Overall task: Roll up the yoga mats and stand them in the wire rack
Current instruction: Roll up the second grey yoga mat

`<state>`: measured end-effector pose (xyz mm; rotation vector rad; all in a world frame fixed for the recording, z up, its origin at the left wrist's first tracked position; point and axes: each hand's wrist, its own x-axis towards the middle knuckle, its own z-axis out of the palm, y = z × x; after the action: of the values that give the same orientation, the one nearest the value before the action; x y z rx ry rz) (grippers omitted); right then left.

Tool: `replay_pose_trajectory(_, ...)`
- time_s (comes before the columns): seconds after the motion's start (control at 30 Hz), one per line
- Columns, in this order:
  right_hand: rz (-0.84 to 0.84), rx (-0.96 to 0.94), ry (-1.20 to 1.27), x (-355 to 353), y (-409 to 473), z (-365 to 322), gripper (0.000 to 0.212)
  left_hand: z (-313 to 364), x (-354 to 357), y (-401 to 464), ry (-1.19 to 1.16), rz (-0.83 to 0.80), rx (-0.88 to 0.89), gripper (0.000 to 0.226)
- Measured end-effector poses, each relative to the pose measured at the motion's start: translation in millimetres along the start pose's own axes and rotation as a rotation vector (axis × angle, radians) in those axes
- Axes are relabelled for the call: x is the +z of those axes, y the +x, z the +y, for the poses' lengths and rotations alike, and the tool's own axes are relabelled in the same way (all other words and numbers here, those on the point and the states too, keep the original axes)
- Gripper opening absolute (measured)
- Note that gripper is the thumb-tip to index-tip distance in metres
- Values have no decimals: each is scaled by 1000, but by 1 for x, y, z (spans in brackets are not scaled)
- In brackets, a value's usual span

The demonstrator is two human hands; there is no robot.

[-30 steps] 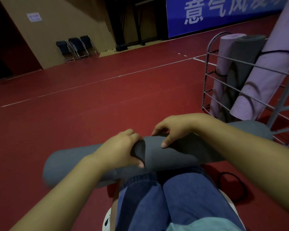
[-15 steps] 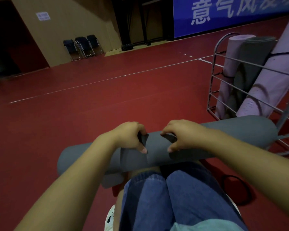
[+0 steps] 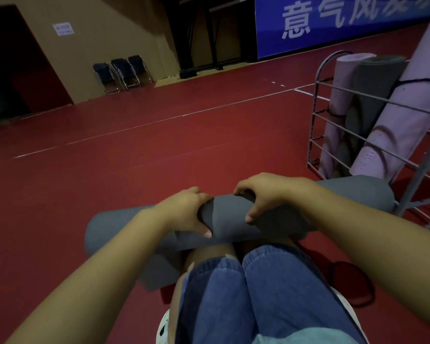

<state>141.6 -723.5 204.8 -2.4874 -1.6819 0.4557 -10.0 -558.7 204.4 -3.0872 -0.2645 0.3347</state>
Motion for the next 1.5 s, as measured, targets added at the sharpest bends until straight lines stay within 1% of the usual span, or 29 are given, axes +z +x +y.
replay_pose_trajectory(0.07, -21, 5, 25, -3, 2, 1, 74, 1, 15, -2, 75, 14, -40, 111)
replay_pose_trajectory(0.13, -36, 10, 19, -4, 4, 0, 76, 4, 26, -1, 137, 54, -67, 117)
replay_pose_trajectory(0.2, -42, 16, -30, 0, 5, -3, 84, 5, 29, 1, 140, 90, -78, 114)
replay_pose_trajectory(0.27, -36, 33, -125, 11, 5, -9, 95, 5, 26, 3, 118, 97, -79, 109)
replay_pose_trajectory(0.33, 8, 50, -264, 26, 6, -15, 106, 5, 23, 3, 121, 97, -82, 105)
replay_pose_trajectory(0.37, 38, 53, -313, 31, 6, -18, 106, 5, 22, 3, 133, 100, -88, 104)
replay_pose_trajectory(0.43, 88, 42, -337, 33, 6, -17, 100, 5, 19, 2, 157, 100, -101, 104)
replay_pose_trajectory(0.53, 111, 6, -332, 22, 1, -13, 94, 4, 8, 0, 173, 104, -97, 104)
replay_pose_trajectory(0.67, 185, -3, -364, 0, -13, -15, 94, 9, -20, -7, 227, 168, -65, 99)
replay_pose_trajectory(0.93, 226, -51, -361, -32, -63, -31, 92, 33, -64, -47, 352, 258, 17, 92)
replay_pose_trajectory(1.03, 238, -95, -369, -40, -86, -39, 90, 42, -74, -72, 345, 279, 51, 92)
replay_pose_trajectory(1.1, 237, -120, -365, -38, -97, -44, 88, 46, -73, -86, 332, 260, 67, 90)
replay_pose_trajectory(1.17, 191, -135, -335, -26, -99, -46, 87, 49, -60, -93, 324, 211, 67, 88)
replay_pose_trajectory(1.27, 12, -128, -269, 2, -92, -45, 86, 51, -28, -88, 229, 49, 58, 87)
replay_pose_trajectory(1.33, -74, -126, -233, 19, -85, -42, 86, 49, -10, -82, 147, -31, 70, 86)
replay_pose_trajectory(1.43, -92, -125, -184, 27, -78, -39, 85, 41, -1, -74, 58, -85, 73, 86)
replay_pose_trajectory(1.5, -133, -122, -157, 23, -73, -39, 83, 38, -2, -71, 26, -105, 80, 85)
